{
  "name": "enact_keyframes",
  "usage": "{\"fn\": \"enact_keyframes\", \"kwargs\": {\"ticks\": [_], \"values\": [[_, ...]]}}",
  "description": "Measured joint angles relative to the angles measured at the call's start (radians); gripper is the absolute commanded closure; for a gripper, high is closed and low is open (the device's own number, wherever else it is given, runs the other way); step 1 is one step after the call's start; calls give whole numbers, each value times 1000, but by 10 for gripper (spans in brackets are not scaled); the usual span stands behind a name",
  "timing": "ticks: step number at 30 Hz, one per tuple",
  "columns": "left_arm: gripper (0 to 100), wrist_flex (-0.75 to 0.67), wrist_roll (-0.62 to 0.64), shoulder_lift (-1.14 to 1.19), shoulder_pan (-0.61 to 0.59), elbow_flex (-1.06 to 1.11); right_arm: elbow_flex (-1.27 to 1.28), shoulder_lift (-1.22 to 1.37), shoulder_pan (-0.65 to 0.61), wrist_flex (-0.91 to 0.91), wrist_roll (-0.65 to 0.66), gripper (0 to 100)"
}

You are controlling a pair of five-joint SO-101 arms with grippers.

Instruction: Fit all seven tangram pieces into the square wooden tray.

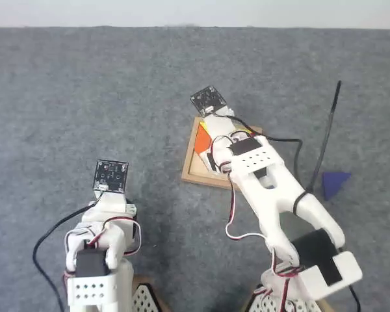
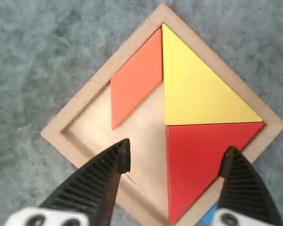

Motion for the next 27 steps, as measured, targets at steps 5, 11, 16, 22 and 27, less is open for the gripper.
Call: {"fn": "enact_keyframes", "kwargs": {"ticks": [5,11,16,22,27], "values": [[979,0,0,0,0,0,0,-52,81,26,3,696],[979,0,0,0,0,0,0,-164,204,213,41,696],[979,0,0,0,0,0,23,-175,305,279,66,696],[979,0,0,0,0,0,69,-155,333,305,126,696],[979,0,0,0,0,0,87,-140,351,305,293,696]]}}
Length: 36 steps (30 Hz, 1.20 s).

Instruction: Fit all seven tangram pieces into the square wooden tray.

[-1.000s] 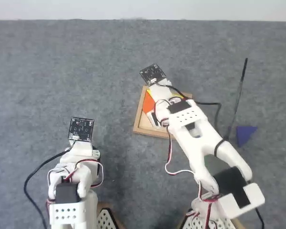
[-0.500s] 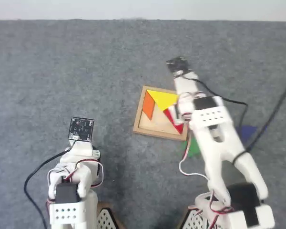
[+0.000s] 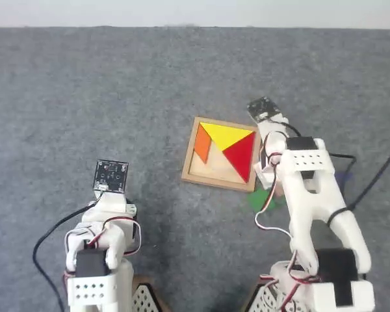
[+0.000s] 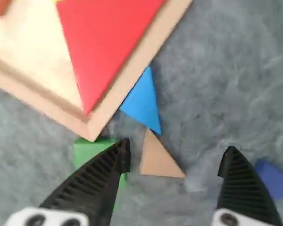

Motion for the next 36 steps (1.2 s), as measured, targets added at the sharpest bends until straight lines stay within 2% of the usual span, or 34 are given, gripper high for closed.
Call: {"fn": "enact_keyframes", "kwargs": {"ticks": [13,21,28,36], "values": [[979,0,0,0,0,0,68,12,48,-6,239,696],[979,0,0,0,0,0,137,17,61,-32,270,697],[979,0,0,0,0,0,187,17,64,-114,273,822],[979,0,0,0,0,0,187,17,61,-130,273,831]]}}
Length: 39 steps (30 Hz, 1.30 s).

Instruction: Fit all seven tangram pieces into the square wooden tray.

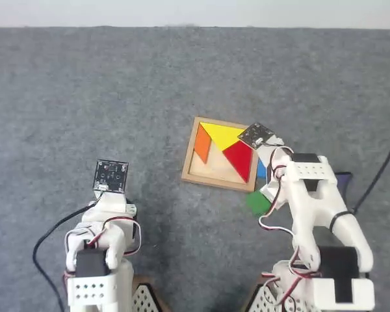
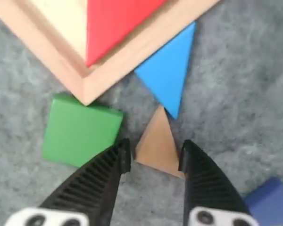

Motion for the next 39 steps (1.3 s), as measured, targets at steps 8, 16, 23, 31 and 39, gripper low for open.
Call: {"fn": "enact_keyframes", "kwargs": {"ticks": [8,16,23,31,39], "values": [[979,0,0,0,0,0,0,0,0,-2,2,900],[979,0,0,0,0,0,-95,0,0,138,-2,902],[979,0,0,0,0,0,-193,2,-11,170,-17,902],[979,0,0,0,0,0,-354,2,-138,236,-18,902],[979,0,0,0,0,0,-545,38,-284,316,-23,902]]}}
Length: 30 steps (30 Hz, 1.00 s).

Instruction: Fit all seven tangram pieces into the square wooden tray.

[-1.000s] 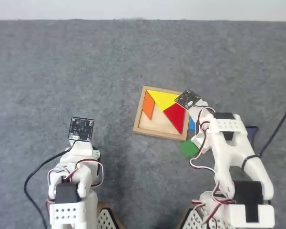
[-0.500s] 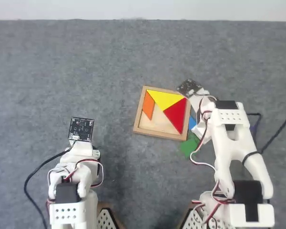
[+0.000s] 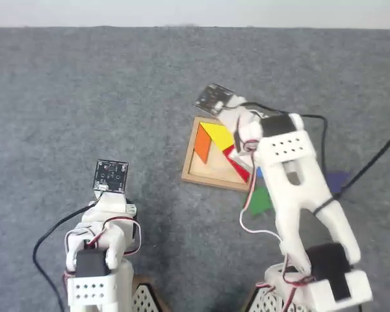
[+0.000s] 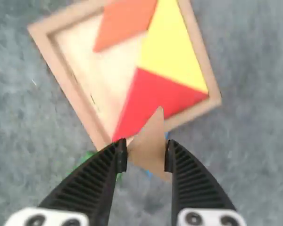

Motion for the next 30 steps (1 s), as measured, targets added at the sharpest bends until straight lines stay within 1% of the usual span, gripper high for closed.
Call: {"fn": "enact_keyframes", "kwargs": {"ticks": [7,12,17,22,24,28,30], "values": [[979,0,0,0,0,0,-226,256,-87,28,-48,902],[979,0,0,0,0,0,-356,405,-101,51,28,902],[979,0,0,0,0,0,-397,450,-103,51,117,902],[979,0,0,0,0,0,-416,451,-86,44,129,898],[979,0,0,0,0,0,-439,451,-51,6,55,898],[979,0,0,0,0,0,-459,488,34,-117,-167,898],[979,0,0,0,0,0,-465,537,58,-143,-224,898]]}}
